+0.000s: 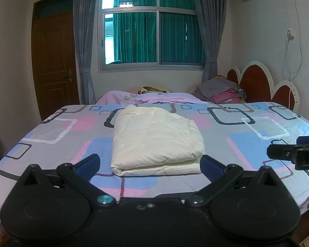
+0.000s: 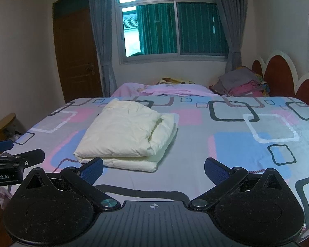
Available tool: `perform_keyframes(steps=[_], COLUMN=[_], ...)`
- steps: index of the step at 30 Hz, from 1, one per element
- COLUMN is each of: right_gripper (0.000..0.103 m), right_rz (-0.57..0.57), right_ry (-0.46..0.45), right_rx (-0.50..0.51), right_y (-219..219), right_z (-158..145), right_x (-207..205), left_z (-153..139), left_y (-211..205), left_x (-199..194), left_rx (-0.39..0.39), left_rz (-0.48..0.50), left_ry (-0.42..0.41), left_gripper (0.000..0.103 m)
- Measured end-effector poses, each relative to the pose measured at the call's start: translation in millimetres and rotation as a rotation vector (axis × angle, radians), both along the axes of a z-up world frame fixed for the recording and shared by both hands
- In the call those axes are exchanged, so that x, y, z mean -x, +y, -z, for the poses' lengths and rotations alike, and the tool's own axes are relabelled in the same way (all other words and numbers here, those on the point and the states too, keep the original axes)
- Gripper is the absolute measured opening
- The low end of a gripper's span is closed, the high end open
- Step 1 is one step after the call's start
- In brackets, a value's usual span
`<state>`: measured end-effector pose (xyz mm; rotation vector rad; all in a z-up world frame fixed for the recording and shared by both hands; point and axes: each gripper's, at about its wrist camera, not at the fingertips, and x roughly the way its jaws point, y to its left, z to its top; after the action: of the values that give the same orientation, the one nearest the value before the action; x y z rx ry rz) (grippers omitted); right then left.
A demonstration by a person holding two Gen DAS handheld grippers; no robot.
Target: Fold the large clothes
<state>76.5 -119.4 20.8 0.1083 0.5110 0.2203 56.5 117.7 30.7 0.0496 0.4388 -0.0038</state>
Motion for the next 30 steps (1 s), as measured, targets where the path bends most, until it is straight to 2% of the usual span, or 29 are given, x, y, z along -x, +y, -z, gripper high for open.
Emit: perform_keyframes(steps=[19,27,30], right_gripper=[0.103,0.103,0.103], right_rz=[-0.006,-0.012,-0.014], right_ry=[-0.002,-0.004,-0.004], right_rx=[-0.001,0.005,0.004], right_y=[1.0,2.6,2.7], right_z=[0.4,0.2,0.5], right_x=[2.2,3.7,3.8], left_z=[-0.1,-1.2,-2.3], left_y=[-2.7,0.6,5.3], left_x=[1.0,4.1,4.5], left_rx=[0.001,-0.003,0.023], left_rz=[-0.003,-0.039,-0.031], left_ry=[0.002,-0.022,-0.022], left_gripper=[0.103,0.103,0.103])
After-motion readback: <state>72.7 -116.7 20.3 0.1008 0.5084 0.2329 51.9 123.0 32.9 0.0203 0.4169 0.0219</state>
